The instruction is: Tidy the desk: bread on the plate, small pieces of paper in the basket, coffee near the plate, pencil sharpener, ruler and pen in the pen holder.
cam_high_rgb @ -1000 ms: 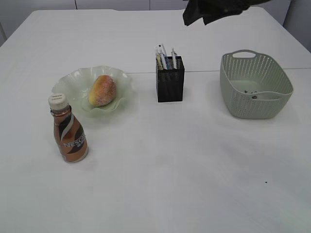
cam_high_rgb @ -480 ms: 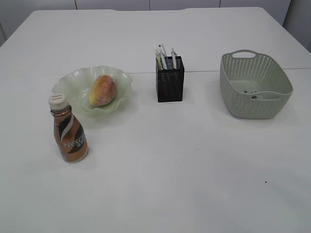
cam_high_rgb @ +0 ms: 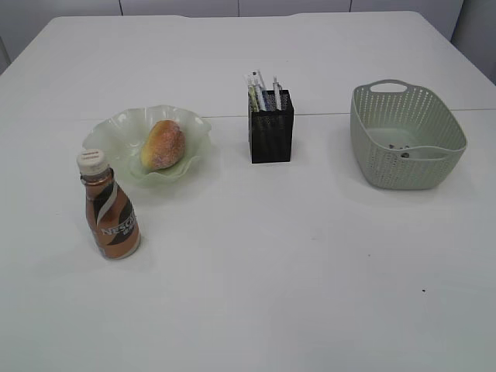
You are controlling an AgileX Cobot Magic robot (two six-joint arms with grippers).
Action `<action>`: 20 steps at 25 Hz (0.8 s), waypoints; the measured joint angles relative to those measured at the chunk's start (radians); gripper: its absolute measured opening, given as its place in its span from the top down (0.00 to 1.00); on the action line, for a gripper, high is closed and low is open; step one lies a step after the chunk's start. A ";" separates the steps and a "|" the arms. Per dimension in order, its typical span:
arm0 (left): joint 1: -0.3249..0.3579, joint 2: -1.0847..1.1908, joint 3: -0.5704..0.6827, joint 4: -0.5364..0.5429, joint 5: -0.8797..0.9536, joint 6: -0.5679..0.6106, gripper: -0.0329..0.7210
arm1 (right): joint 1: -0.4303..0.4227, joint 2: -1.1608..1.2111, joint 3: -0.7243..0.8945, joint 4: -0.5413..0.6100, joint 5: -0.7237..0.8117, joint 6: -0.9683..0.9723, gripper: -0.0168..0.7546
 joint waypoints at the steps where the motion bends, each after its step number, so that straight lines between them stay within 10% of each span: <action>1: 0.000 0.000 0.000 0.000 0.002 0.009 0.23 | 0.000 -0.037 0.038 -0.024 0.005 0.025 0.48; 20: 0.000 -0.296 0.019 -0.165 -0.054 0.189 0.23 | 0.000 -1.035 0.790 -0.051 -0.105 0.019 0.48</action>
